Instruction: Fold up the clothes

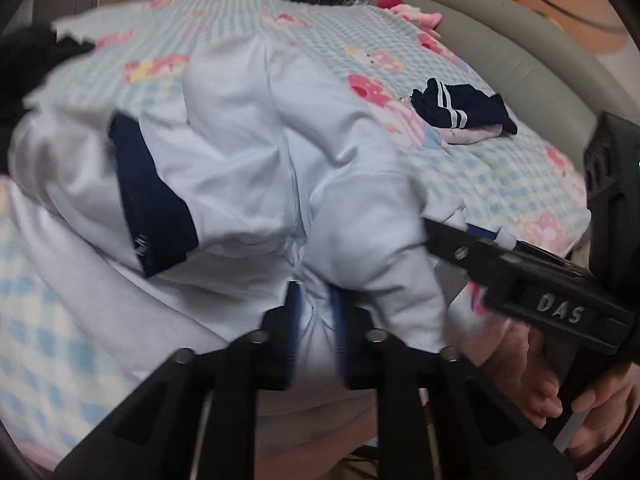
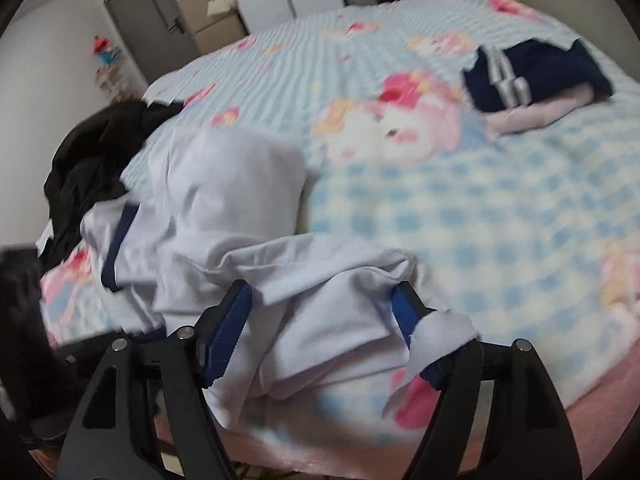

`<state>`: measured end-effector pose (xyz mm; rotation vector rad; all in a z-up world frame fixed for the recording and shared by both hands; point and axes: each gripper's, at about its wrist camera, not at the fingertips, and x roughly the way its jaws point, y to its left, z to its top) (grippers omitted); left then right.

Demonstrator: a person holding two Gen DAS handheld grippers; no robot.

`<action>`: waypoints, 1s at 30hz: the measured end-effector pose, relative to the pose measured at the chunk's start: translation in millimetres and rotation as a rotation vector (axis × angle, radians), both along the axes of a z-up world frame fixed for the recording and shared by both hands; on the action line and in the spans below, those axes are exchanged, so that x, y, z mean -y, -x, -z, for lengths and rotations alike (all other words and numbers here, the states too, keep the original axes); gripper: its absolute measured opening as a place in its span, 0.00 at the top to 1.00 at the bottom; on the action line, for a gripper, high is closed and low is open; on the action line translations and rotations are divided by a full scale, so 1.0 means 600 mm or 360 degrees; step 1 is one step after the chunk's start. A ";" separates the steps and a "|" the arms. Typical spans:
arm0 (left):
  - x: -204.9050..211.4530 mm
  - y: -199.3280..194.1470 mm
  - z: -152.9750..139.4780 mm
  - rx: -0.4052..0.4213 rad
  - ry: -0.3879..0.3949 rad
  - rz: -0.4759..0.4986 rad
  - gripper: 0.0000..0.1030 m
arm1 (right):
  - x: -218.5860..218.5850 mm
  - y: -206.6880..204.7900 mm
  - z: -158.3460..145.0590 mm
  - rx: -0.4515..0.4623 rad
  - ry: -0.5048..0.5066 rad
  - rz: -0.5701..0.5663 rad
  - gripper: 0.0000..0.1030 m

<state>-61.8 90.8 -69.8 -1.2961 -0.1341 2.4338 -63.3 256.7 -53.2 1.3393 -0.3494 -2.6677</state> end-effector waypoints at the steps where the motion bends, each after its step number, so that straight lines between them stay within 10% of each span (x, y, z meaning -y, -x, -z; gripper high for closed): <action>1: 0.004 -0.001 -0.009 -0.0037 0.0029 -0.0019 0.90 | -0.002 -0.001 -0.002 -0.0007 0.0012 0.0010 0.27; 12: 0.127 0.029 -0.052 -0.0096 -0.0021 -0.0323 0.96 | -0.014 -0.028 -0.043 -0.0073 -0.0036 0.0031 0.19; 14: 0.119 0.022 -0.039 -0.0064 -0.0033 -0.0280 0.82 | -0.001 -0.026 -0.026 -0.0016 -0.0040 -0.0045 0.19; 16: 0.108 0.016 -0.025 -0.0021 -0.0049 -0.0224 0.28 | 0.010 -0.026 -0.013 0.0024 -0.0015 -0.0096 0.19; 17: 0.102 0.012 -0.019 -0.0012 -0.0043 -0.0212 0.23 | 0.014 -0.026 -0.008 0.0033 0.0004 -0.0111 0.18; 23: 0.070 0.008 0.022 0.0023 0.0228 -0.0254 0.23 | 0.020 -0.027 -0.008 -0.0016 0.0079 -0.0171 0.18; 30: 0.054 0.001 0.026 0.0003 0.0160 -0.0202 0.24 | 0.024 -0.025 0.004 -0.0015 0.0082 -0.0159 0.12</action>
